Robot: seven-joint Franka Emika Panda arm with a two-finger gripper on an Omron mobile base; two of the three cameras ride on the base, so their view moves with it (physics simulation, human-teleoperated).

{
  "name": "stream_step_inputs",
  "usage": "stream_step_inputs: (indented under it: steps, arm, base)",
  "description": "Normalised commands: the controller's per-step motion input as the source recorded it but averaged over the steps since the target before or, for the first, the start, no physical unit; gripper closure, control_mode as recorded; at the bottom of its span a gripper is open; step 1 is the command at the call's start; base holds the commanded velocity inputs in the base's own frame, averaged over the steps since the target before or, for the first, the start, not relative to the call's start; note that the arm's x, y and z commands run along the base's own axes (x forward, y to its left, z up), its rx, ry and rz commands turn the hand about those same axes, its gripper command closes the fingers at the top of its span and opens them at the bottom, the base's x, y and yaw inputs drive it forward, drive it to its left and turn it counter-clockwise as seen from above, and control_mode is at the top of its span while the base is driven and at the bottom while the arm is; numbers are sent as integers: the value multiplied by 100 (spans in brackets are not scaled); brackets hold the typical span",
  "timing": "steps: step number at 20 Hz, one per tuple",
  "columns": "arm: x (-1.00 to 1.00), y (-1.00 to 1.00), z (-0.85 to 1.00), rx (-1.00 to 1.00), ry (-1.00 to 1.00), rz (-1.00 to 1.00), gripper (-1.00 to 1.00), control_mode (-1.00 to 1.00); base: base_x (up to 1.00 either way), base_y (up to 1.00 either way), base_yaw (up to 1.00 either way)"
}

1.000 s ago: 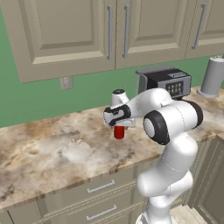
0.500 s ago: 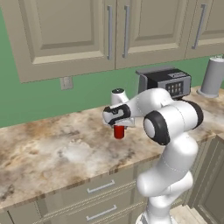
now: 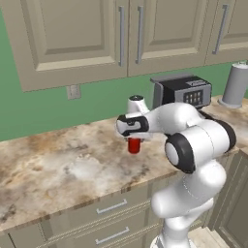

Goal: Four empty soda cans are scattered around the kitchen. Gather all the cans and cluster them next to the stove for recycling.

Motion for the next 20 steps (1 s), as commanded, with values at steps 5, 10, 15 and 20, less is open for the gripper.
stream_step_inputs:
  steps: [5,10,15,20]
  arm:
    - [-23,-26,23,4,5,20,100,-100]
    - [-43,-11,10,-1,-2,22,100,-100]
    - [-54,-3,13,-3,-17,17,100,-100]
    - [-37,-1,36,-1,-24,10,100,-100]
  base:
    - [0,0,0]
    - [0,0,0]
    - [0,0,0]
    - [0,0,0]
